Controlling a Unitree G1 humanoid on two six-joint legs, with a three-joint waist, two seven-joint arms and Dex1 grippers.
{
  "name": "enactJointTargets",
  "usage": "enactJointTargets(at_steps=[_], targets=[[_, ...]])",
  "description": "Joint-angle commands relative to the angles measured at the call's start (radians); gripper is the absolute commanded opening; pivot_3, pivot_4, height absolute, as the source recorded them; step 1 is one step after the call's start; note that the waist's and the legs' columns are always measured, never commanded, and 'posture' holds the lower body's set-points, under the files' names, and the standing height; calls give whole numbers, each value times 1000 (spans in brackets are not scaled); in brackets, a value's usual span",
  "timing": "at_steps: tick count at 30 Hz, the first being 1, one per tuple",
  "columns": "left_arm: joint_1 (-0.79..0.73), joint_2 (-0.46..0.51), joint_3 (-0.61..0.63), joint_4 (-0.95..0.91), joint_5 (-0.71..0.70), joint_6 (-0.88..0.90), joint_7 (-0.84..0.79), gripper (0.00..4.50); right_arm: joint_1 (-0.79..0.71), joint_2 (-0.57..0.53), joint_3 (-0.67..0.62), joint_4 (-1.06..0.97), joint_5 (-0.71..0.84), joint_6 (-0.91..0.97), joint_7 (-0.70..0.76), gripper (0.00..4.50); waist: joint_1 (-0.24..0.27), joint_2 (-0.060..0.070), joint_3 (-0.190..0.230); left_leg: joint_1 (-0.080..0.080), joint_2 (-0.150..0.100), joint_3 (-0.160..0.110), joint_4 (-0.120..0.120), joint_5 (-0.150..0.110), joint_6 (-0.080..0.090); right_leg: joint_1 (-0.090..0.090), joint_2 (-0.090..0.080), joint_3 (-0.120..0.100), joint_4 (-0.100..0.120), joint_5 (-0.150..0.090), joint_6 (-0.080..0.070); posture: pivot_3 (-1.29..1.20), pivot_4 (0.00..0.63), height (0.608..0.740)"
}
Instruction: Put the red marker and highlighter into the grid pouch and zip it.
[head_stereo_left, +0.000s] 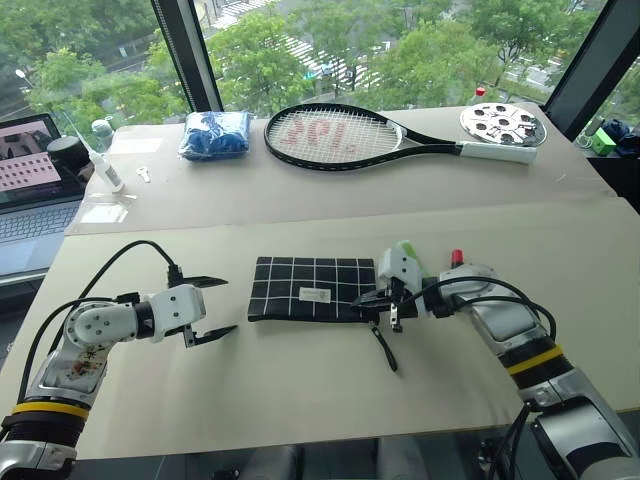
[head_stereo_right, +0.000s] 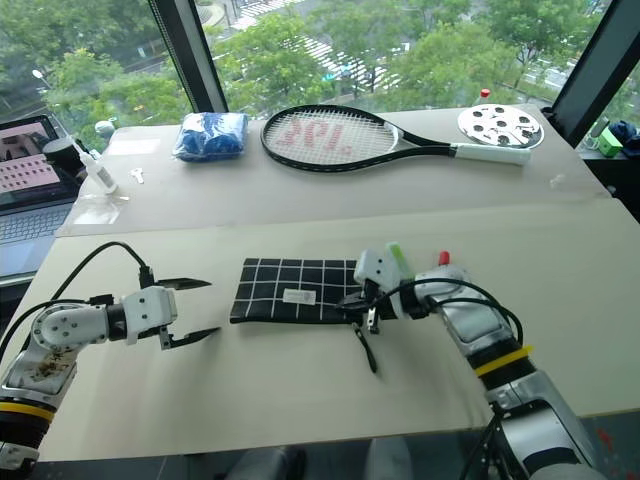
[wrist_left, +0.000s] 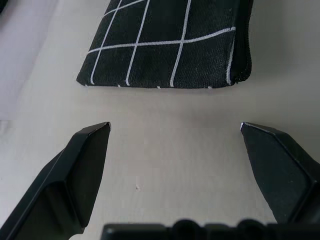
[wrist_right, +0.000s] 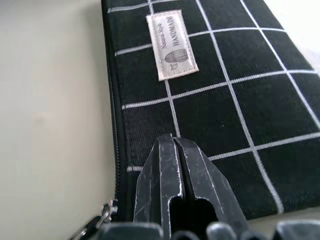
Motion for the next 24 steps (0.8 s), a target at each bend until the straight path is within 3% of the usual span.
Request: enactJointTargets(at_steps=[1, 11, 22, 24], targets=[[-29, -22, -50, 85, 38, -58, -15, 4500, 4, 16, 30, 44, -72, -37, -15, 9, 0, 0, -1, 1, 0, 0, 0, 0, 0, 0, 0, 0, 0, 0, 0, 0, 150, 740], [-142, -138, -100, 262, 41, -236, -7, 4500, 36, 32, 4, 23, -86, -34, -17, 9, 2, 0, -3, 6, 2, 3, 2, 1, -1, 3, 2, 0, 2, 2, -2, 0, 150, 740], [-195, -190, -141, 356, 68, -307, -9, 4500, 60, 28, -8, 4, -83, -12, -20, 9, 5, 0, -4, 5, 2, 3, 3, 0, -1, 3, 2, 0, 2, 2, -2, 0, 150, 740], [-202, -194, -145, 375, 74, -320, -6, 3982, 61, 28, -9, 3, -83, -10, -20, 0, 5, 0, -4, 6, 2, 3, 3, 0, -1, 3, 2, 0, 1, 2, -2, 0, 150, 740]])
